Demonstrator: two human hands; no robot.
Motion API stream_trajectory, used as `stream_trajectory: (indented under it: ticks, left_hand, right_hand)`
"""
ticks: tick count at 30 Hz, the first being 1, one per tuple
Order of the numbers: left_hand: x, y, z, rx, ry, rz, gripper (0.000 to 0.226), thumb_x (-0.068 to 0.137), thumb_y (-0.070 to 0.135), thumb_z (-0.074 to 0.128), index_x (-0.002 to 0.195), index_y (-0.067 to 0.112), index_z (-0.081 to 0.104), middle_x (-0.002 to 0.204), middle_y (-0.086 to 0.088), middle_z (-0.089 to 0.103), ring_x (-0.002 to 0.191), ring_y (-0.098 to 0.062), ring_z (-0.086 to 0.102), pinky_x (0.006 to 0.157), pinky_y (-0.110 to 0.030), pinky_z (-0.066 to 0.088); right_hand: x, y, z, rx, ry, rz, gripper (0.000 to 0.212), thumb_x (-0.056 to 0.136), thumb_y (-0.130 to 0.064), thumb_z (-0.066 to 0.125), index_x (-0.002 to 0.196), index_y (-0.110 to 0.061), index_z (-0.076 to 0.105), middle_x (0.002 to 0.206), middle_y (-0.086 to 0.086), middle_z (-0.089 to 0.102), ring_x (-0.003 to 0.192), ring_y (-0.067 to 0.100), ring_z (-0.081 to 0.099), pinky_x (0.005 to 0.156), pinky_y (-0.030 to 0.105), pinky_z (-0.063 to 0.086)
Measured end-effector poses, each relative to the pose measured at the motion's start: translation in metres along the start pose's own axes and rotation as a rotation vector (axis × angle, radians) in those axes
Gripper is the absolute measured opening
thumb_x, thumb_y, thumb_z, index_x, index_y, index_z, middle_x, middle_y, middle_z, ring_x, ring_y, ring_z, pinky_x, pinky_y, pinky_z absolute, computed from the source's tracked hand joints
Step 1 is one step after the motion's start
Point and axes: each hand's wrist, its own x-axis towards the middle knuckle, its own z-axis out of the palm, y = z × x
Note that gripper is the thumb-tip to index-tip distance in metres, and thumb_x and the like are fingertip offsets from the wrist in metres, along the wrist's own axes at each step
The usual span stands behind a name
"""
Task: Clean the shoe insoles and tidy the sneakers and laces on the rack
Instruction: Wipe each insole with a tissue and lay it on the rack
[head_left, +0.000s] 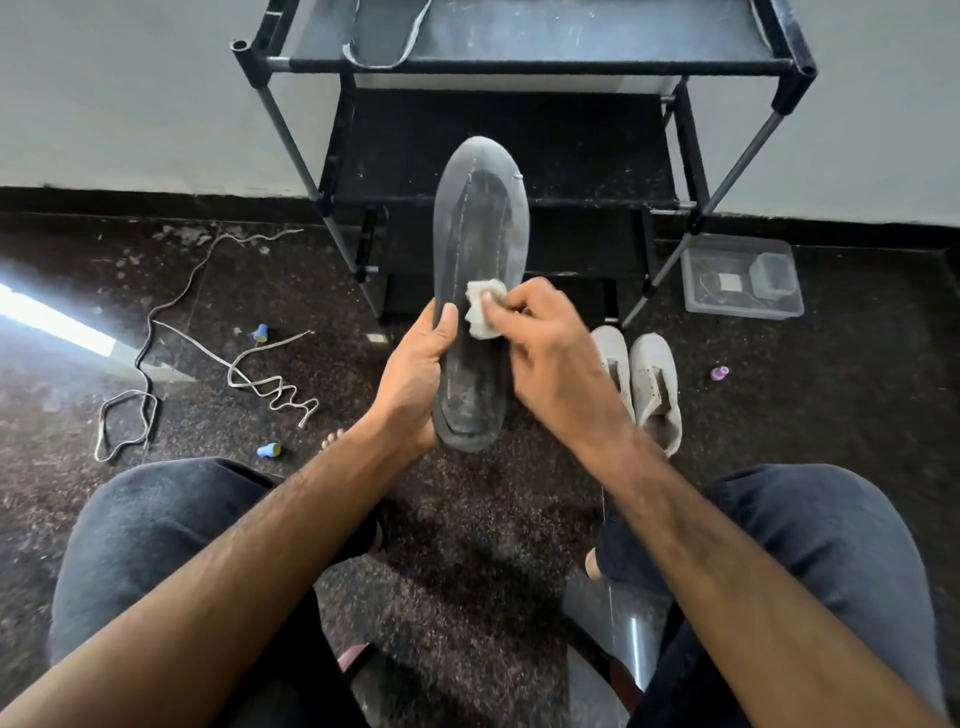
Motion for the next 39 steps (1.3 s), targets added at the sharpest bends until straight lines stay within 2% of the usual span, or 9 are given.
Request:
stream_trajectory:
  ticks: [7,10,13,19,23,26,29,34,39]
  left_hand:
    - [0.005,0.014,-0.011,-0.002,0.025,0.024,0.036,0.112,0.025,0.034,0.142,0.013,0.049,0.143,-0.026,0.056,0.130,-0.041,0.058,0.104,-0.053,0.052]
    - [0.005,0.011,-0.005,0.051,0.022,0.040,0.034,0.111,0.025,0.035,0.139,0.013,0.051,0.138,-0.024,0.062,0.125,-0.039,0.062,0.103,-0.055,0.052]
    - [0.001,0.007,0.000,0.117,0.046,0.024,0.033,0.111,0.025,0.038,0.136,0.014,0.056,0.134,-0.018,0.066,0.118,-0.034,0.066,0.104,-0.051,0.053]
    - [0.003,0.015,-0.006,-0.010,0.060,0.032,0.036,0.111,0.023,0.033,0.137,0.009,0.054,0.132,-0.023,0.065,0.116,-0.035,0.067,0.100,-0.048,0.056]
    - [0.003,0.017,-0.006,0.020,0.060,0.034,0.038,0.112,0.024,0.030,0.144,0.011,0.047,0.137,-0.023,0.063,0.125,-0.041,0.062,0.106,-0.058,0.049]
    - [0.004,0.016,-0.002,0.086,0.033,0.051,0.035,0.112,0.023,0.032,0.139,0.011,0.050,0.134,-0.021,0.066,0.123,-0.039,0.064,0.102,-0.054,0.052]
    - [0.002,0.010,0.001,0.200,0.059,0.048,0.033,0.111,0.025,0.037,0.136,0.015,0.057,0.129,-0.015,0.070,0.117,-0.034,0.067,0.102,-0.050,0.052]
    - [0.004,0.014,-0.003,0.095,0.082,0.048,0.034,0.110,0.022,0.038,0.134,0.010,0.059,0.128,-0.020,0.068,0.113,-0.032,0.069,0.098,-0.046,0.056]
    - [0.006,0.019,-0.008,0.114,0.085,0.065,0.036,0.112,0.022,0.034,0.140,0.010,0.051,0.135,-0.028,0.062,0.125,-0.042,0.062,0.108,-0.058,0.046]
  right_hand:
    - [-0.020,-0.006,0.000,0.324,-0.326,-0.015,0.026,0.090,0.007,0.064,0.110,-0.002,0.077,0.097,0.002,0.063,0.090,0.013,0.060,0.080,0.017,0.048]
    - [-0.007,0.008,-0.017,0.403,-0.165,0.147,0.026,0.086,0.009,0.067,0.104,-0.005,0.079,0.096,0.001,0.067,0.092,0.012,0.064,0.079,0.021,0.053]
    - [0.002,0.011,-0.016,0.194,0.053,0.141,0.027,0.091,0.005,0.066,0.116,-0.003,0.074,0.102,0.004,0.064,0.096,0.015,0.062,0.086,0.019,0.052]
    - [-0.020,-0.013,0.014,0.153,-0.143,-0.067,0.024,0.095,0.003,0.061,0.116,0.003,0.071,0.099,0.006,0.056,0.093,0.020,0.056,0.086,0.033,0.053]
    - [-0.019,-0.008,0.006,0.494,-0.273,0.110,0.021,0.085,0.007,0.065,0.097,-0.002,0.080,0.092,0.002,0.066,0.084,0.015,0.064,0.079,0.025,0.053]
    - [-0.004,0.001,-0.010,0.613,-0.092,0.292,0.023,0.081,0.002,0.063,0.094,-0.005,0.081,0.090,0.001,0.069,0.079,0.011,0.063,0.067,0.022,0.050]
    - [0.005,0.007,-0.013,0.308,0.139,0.244,0.025,0.090,0.000,0.065,0.113,-0.005,0.076,0.100,0.003,0.065,0.091,0.011,0.062,0.078,0.022,0.054]
    - [-0.010,-0.005,0.009,0.122,-0.030,0.044,0.025,0.098,0.001,0.059,0.120,0.004,0.069,0.101,0.005,0.055,0.091,0.017,0.056,0.085,0.027,0.054]
    - [-0.023,-0.013,0.003,0.310,-0.238,0.121,0.013,0.091,-0.004,0.068,0.096,-0.003,0.080,0.088,-0.001,0.063,0.069,0.003,0.056,0.061,0.011,0.042]
